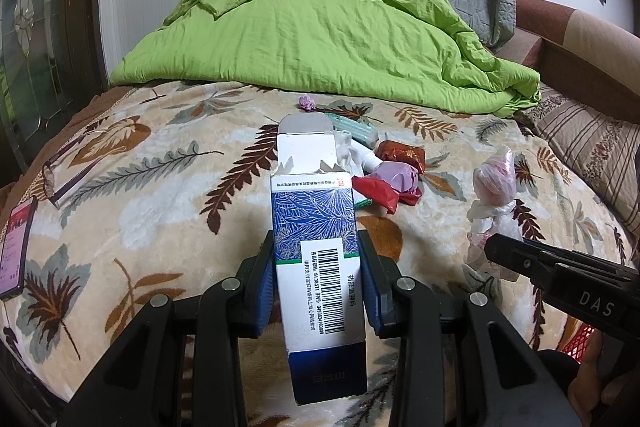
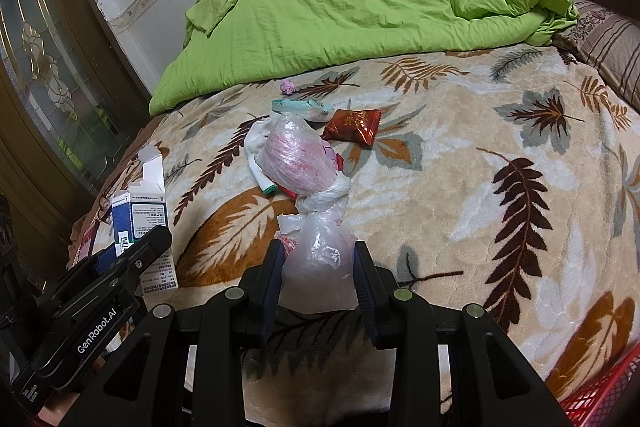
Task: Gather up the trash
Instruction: 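Lift the held box and wrapper and hold them above the bed, then carry the held box and wrapper toward the red wastebasket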
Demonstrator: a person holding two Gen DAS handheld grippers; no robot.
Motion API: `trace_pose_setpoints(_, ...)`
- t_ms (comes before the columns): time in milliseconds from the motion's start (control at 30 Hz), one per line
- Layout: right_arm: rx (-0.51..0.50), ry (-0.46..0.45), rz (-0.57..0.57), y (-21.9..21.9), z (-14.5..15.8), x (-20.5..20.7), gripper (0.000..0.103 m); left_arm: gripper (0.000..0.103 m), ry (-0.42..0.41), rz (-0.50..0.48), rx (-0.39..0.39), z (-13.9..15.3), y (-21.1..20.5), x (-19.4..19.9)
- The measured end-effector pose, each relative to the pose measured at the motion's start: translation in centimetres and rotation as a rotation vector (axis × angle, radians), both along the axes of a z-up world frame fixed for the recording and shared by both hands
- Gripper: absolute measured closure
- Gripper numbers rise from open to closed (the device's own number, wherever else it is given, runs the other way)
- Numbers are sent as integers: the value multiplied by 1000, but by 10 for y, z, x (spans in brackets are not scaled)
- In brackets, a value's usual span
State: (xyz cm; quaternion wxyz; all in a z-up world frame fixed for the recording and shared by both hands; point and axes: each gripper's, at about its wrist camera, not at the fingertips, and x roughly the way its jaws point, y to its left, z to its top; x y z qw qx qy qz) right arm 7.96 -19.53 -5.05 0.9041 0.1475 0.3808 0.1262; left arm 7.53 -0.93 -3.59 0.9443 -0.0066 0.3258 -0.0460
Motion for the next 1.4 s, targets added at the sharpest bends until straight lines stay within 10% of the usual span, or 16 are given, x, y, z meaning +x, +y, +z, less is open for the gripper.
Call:
trace_pose_setpoints(933, -31, -8, -46, -23, 22, -14, 66, 67, 9, -126, -107, 18, -25, -19)
trace_pose_setpoints(1400, -199, -34, -123, -37, 32, -38, 66, 67, 12, -186, -81, 22, -44, -25)
